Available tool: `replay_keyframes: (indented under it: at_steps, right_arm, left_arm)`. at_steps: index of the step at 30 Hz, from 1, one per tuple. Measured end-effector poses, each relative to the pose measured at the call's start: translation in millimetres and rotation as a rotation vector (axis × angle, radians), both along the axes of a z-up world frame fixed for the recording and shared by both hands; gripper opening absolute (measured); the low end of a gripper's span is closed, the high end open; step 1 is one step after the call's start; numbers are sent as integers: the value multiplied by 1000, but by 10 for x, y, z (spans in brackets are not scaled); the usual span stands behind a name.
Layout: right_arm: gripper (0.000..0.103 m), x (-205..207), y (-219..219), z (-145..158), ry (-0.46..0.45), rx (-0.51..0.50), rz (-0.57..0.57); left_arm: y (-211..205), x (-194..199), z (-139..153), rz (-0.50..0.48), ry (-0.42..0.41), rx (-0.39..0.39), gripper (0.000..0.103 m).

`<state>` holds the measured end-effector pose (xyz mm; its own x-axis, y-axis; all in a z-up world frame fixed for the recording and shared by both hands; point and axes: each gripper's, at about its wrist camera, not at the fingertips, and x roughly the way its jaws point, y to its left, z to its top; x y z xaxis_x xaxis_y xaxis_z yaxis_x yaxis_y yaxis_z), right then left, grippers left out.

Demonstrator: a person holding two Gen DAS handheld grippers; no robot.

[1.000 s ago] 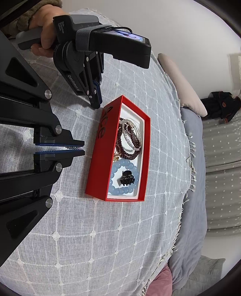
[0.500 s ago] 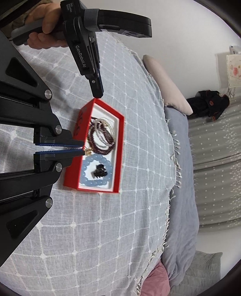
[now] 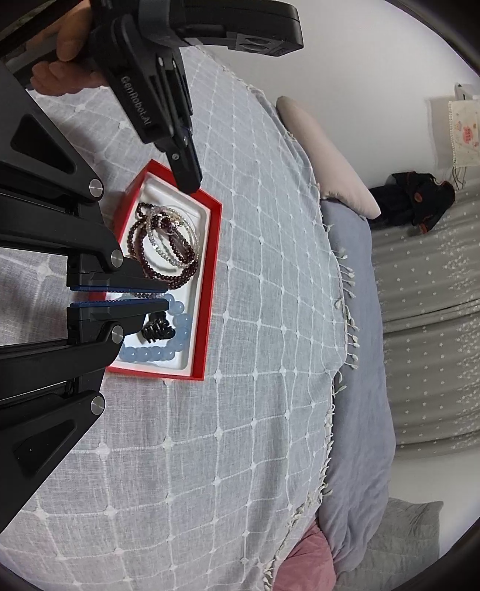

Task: Organize jewelry
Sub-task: 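Lower both tools into the red box and open them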

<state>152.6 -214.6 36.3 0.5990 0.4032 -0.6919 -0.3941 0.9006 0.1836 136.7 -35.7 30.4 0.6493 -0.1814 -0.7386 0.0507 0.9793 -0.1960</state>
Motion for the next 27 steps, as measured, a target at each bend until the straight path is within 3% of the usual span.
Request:
replay_keyframes:
  at_steps: [8,12,18,20,22,24,27]
  right_arm:
    - [5,110,-6,-92,21,33,-15]
    - [10,139,-108,-80,36,82,-44]
    - [13,102,-126,-27,27,81,-55]
    - [16,66,-126,15,20,72,-53]
    - [17,4,-134,75,6,69,-44]
    - [21,-87,-144,147,-16,63,-39]
    - [31,-197,-186,196,-17,79,-37]
  left_arm:
    - [-29,21,-55,0,-1,15,7]
    - [6,12,-50,13,-1,1,17]
    - [60,-17,-2,20,-2,-16,20]
    - [104,-69,59,32,-18,-17,30]
    - [150,-143,116,51,-45,-17,55]
    - [190,-234,167,72,-71,-22,61]
    - [219,-320,201,80,-70,-29,61]
